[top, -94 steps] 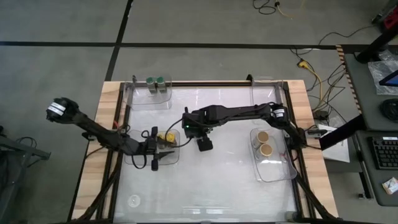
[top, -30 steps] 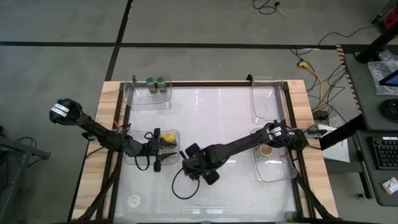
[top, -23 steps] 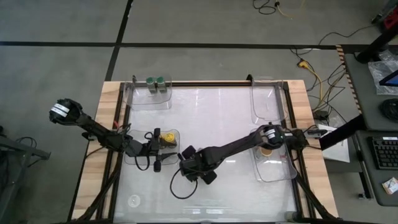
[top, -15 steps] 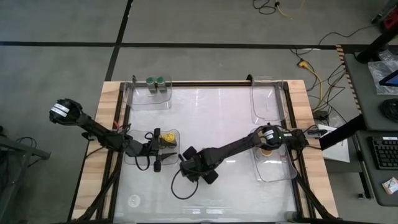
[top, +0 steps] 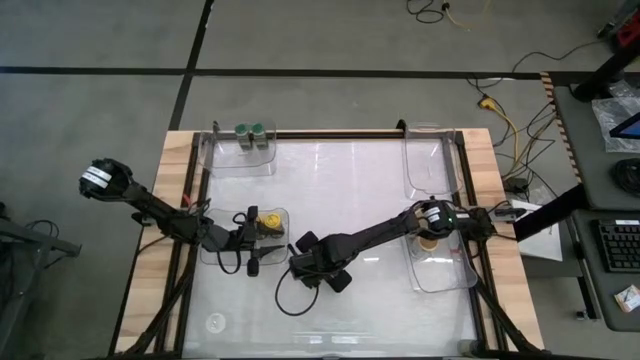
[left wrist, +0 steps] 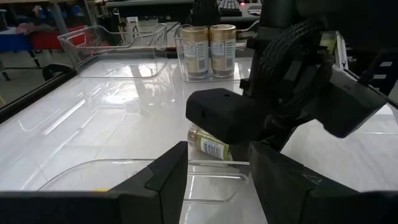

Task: Sort spices by type
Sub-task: Put the top black spice bottle into the top right transparent bin

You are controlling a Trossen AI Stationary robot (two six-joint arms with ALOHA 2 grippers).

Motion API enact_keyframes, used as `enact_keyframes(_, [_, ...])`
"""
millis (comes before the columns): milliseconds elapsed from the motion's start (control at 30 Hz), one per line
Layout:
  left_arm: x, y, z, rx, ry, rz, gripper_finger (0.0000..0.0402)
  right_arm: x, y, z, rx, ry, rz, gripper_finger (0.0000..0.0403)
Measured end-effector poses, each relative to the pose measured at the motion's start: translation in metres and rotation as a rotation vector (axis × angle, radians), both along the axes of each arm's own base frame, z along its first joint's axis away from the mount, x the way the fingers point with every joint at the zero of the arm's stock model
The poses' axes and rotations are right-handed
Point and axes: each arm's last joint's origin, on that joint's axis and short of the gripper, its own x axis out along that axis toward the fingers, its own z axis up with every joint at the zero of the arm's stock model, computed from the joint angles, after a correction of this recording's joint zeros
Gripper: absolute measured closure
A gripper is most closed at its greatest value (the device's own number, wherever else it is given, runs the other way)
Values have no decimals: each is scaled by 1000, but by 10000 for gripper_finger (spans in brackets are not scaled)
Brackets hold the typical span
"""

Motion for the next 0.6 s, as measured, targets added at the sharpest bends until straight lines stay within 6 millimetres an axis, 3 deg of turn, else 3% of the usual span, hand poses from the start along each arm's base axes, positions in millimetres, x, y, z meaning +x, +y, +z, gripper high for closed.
enact_keyframes(433, [0,0,0,-1,-1,0,246,1,-4,2,5,-2,-40,190])
enact_keyframes(600, [0,0,0,-1,-2,0,246,-2,-8,35,40,-58,-115,199])
